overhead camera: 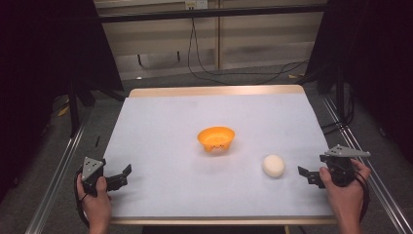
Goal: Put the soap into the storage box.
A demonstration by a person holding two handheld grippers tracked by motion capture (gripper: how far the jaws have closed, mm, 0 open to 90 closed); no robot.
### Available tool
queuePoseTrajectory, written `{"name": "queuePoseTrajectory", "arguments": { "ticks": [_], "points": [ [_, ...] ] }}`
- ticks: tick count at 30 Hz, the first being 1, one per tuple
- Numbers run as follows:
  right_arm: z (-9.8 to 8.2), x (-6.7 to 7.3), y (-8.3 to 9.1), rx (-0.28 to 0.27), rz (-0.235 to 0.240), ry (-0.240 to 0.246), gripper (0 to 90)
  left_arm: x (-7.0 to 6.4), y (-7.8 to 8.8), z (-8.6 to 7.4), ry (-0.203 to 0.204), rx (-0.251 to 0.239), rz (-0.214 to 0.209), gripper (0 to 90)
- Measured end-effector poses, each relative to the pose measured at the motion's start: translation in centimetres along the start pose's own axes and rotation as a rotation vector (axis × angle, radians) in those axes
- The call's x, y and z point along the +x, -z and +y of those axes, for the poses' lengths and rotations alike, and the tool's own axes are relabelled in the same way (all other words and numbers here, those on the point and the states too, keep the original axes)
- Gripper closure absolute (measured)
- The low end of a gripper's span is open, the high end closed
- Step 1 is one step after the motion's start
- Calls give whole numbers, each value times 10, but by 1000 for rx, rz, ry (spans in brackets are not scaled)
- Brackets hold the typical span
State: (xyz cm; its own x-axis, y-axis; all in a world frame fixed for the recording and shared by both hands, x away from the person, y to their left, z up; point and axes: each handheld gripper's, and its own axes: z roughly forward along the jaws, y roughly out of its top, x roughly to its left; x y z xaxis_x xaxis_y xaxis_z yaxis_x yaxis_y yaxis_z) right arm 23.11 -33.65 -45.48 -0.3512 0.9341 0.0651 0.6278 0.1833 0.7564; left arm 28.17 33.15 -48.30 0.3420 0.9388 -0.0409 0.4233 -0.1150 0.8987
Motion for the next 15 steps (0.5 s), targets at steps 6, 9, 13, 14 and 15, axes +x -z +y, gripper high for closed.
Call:
{"name": "queuePoseTrajectory", "arguments": {
  "ticks": [6, 9, 13, 14, 15],
  "points": [
    [7, 5, -7, 40, 20, 18, 50, 0, 0, 0, 2, 0, 1, 1],
    [10, 8, -11, 52, 32, 21, 50, 0, 0, 0, 3, 0, 1, 1],
    [13, 13, -17, 72, 42, 31, 50, 0, 0, 0, 3, 0, -1, 1],
    [14, 14, -18, 76, 42, 28, 50, 0, 0, 0, 2, 0, -1, 1],
    [15, 15, -19, 76, 48, 33, 49, 0, 0, 0, 2, 0, -1, 1]
  ]
}}
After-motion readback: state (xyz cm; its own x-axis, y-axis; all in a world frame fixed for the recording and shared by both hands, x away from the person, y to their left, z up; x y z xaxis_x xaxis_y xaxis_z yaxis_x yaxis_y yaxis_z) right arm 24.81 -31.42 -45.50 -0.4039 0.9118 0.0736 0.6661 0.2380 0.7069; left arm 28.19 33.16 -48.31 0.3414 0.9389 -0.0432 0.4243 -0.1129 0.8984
